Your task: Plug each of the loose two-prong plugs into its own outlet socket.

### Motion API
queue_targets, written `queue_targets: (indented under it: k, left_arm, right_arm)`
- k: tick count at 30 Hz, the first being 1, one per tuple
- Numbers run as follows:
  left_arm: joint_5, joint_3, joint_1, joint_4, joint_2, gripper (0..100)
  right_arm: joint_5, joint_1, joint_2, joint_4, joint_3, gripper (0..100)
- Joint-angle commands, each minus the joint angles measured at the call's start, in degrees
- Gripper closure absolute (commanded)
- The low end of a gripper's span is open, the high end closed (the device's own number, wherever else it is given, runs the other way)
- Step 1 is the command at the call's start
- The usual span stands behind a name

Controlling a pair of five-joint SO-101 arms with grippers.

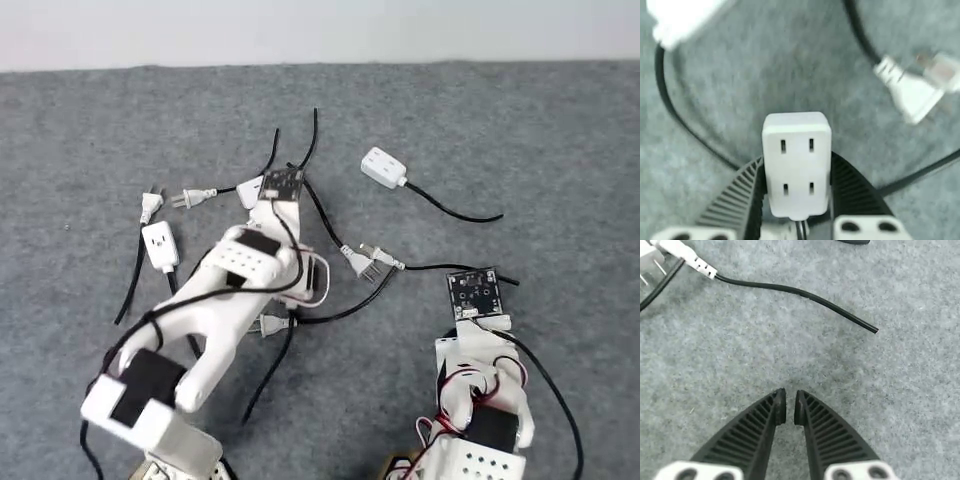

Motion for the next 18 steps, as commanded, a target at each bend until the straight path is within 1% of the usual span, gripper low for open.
queue_targets:
  k: [1,8,10,14,18]
  left_arm:
    - [-0.7,-6.4,-0.3,0.7,2.9,90]
    - [-0.7,-8.1,-0.4,1.9,4.1,89]
    - [-0.7,-8.1,-0.4,2.0,4.1,86]
    - [-0.5,-8.3,-0.5,3.7,4.1,78]
    - [-0.6,-8.1,-0.5,4.0,4.0,76]
  right_arm:
    - [0.6,0.7,-0.7,-0.9,0.4,94.4]
    - [1.2,0.7,-0.7,-0.8,0.4,94.3]
    - [2.8,0.7,-0.7,0.4,0.1,94.3]
    - [3.2,0.6,-0.7,1.3,-0.2,94.3]
    - [3.2,0.6,-0.7,1.3,-0.2,94.3]
